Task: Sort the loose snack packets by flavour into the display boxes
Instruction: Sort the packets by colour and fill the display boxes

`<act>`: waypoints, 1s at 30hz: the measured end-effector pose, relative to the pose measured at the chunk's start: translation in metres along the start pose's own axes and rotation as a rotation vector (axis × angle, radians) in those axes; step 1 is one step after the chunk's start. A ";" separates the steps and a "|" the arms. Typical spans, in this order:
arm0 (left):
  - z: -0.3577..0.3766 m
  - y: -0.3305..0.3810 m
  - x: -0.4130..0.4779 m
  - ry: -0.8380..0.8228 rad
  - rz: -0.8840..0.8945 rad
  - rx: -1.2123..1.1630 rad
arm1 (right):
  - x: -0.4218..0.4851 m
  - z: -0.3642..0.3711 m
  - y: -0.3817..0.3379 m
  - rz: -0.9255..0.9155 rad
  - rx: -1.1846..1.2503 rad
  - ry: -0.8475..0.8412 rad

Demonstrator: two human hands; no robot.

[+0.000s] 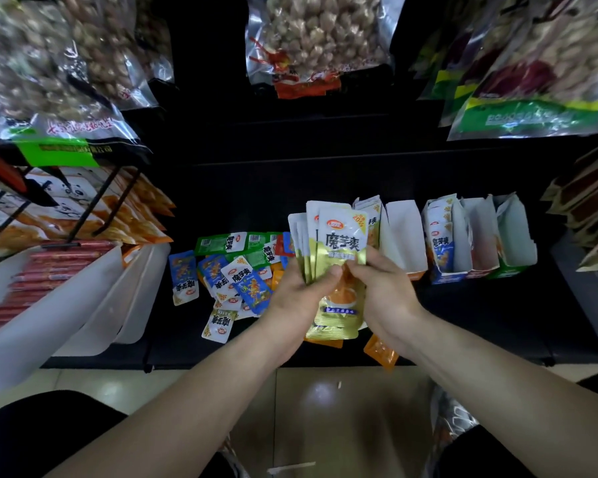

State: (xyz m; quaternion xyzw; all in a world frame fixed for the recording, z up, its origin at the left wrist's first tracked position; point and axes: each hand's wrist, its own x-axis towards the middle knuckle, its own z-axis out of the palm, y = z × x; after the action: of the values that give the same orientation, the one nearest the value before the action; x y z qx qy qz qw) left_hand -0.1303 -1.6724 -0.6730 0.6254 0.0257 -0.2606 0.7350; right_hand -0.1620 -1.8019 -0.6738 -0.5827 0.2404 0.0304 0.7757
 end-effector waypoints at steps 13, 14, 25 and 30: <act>0.024 -0.028 0.024 -0.104 -0.137 0.388 | 0.002 -0.066 -0.006 0.031 -0.692 -0.127; 0.029 -0.029 0.031 -0.079 -0.144 0.412 | 0.008 -0.073 -0.005 0.040 -0.716 -0.090; 0.085 -0.050 0.181 0.258 -0.112 0.285 | 0.092 -0.141 0.043 0.111 -0.799 0.153; 0.092 -0.064 0.230 0.239 -0.041 0.350 | 0.129 -0.152 0.062 -0.011 -0.752 0.137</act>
State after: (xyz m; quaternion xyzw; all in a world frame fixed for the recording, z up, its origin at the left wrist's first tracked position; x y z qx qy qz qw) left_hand 0.0152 -1.8442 -0.7953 0.7692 0.0798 -0.2001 0.6016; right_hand -0.1193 -1.9514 -0.8132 -0.8286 0.2606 0.0735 0.4901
